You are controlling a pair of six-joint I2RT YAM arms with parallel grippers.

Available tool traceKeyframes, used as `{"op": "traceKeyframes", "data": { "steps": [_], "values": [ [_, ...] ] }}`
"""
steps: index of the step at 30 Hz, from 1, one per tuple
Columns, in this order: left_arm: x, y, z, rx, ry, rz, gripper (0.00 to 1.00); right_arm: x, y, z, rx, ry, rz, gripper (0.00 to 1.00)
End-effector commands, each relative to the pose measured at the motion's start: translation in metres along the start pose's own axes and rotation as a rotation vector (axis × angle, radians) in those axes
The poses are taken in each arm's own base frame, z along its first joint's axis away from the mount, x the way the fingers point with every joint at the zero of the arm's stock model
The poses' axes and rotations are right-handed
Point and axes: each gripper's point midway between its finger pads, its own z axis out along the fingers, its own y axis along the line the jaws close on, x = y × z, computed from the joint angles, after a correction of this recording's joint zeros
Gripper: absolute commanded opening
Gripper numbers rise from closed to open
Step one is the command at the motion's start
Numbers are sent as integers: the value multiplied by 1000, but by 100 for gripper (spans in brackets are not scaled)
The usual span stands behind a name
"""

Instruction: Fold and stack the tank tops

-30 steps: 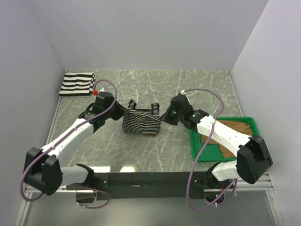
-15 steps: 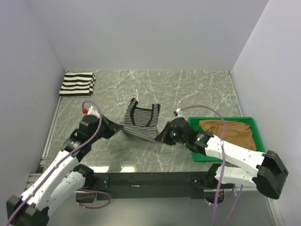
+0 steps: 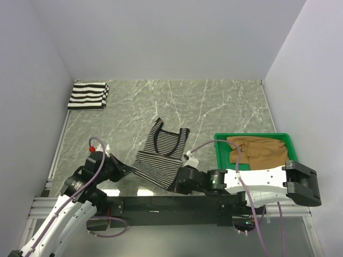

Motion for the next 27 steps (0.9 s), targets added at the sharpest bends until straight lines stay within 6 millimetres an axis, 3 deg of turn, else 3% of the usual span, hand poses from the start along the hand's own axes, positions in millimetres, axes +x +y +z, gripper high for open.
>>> {"op": "traceKeyframes", "data": {
  "steps": [1, 7, 14, 19, 22, 24, 25, 26, 27],
  "values": [
    [-21, -28, -19, 41, -84, 7, 1, -21, 25, -12, -40, -76, 40, 0],
    [-41, -65, -5, 79, -94, 49, 0, -74, 34, -37, -64, -160, 47, 0],
    [-79, -128, 32, 123, -124, 91, 0, -152, 34, -53, -102, -253, 79, 0],
    [-106, -167, 66, 138, -136, 128, 1, -200, 26, -48, -93, -258, 91, 0],
    [-123, -182, 95, 130, -139, 129, 1, -220, 22, -37, -90, -230, 94, 0],
    [-135, -185, 118, 121, -121, 117, 1, -245, 10, -25, -66, -238, 111, 0],
    [-149, -197, 122, 142, -144, 113, 1, -256, 15, -24, -84, -235, 109, 0],
    [-149, -189, 143, 117, -115, 110, 1, -267, 2, -13, -58, -226, 134, 0],
    [-153, -189, 152, 109, -113, 117, 0, -274, -3, -7, -49, -224, 132, 0]
  ]
}}
